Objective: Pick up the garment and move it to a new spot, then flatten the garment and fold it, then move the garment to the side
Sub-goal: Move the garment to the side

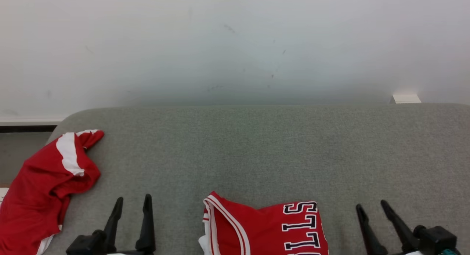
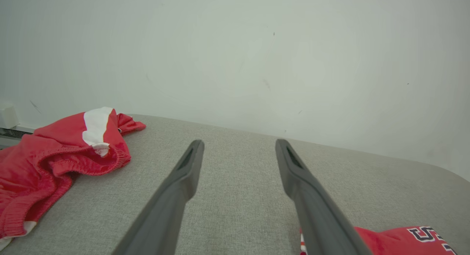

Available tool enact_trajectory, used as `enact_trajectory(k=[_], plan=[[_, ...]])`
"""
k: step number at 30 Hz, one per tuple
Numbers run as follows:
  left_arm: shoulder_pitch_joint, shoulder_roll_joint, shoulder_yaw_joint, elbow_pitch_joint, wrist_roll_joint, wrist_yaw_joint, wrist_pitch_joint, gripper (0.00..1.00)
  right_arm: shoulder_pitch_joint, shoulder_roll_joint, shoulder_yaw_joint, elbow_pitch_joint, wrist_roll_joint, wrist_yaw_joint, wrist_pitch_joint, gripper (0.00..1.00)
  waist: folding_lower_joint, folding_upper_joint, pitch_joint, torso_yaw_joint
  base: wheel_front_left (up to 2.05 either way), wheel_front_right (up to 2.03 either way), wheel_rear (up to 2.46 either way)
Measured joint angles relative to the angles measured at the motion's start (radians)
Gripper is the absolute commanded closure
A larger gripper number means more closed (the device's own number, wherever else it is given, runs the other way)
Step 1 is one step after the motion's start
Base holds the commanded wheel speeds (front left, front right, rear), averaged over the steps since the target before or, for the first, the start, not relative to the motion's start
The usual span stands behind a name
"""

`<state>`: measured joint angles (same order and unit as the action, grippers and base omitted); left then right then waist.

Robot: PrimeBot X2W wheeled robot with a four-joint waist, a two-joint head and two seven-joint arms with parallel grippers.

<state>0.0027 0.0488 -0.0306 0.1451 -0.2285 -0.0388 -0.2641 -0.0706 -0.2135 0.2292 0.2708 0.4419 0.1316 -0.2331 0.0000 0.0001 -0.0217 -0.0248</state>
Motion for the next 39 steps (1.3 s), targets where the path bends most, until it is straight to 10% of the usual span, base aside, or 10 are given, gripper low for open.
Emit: enact_trajectory(k=[23,24,26,39], plan=[[-0.005,0.000,-0.008,0.016,0.000,-0.003,0.000,0.00,-0.078,0.091,0.174,0.323,0.198,0.001,0.334,0.00,0.0000,0.0000,0.009,0.086,0.00,0.00,0.00],[-0.005,0.000,-0.008,0.017,0.000,-0.003,0.000,0.00,-0.083,0.094,0.173,0.330,0.203,0.001,0.339,0.45,0.0000,-0.0001,0.010,0.088,0.00,0.00,0.00],[-0.005,0.000,-0.008,0.017,0.000,-0.003,0.000,0.00,-0.091,0.096,0.174,0.338,0.212,0.001,0.348,1.00,0.0000,0.0000,0.011,0.090,0.00,0.00,0.00],[-0.005,0.000,-0.019,0.010,0.000,-0.004,0.000,0.00,-0.177,0.064,0.191,0.281,0.229,0.000,0.311,1.00,0.0000,0.0000,0.007,0.050,0.00,0.00,0.00]])
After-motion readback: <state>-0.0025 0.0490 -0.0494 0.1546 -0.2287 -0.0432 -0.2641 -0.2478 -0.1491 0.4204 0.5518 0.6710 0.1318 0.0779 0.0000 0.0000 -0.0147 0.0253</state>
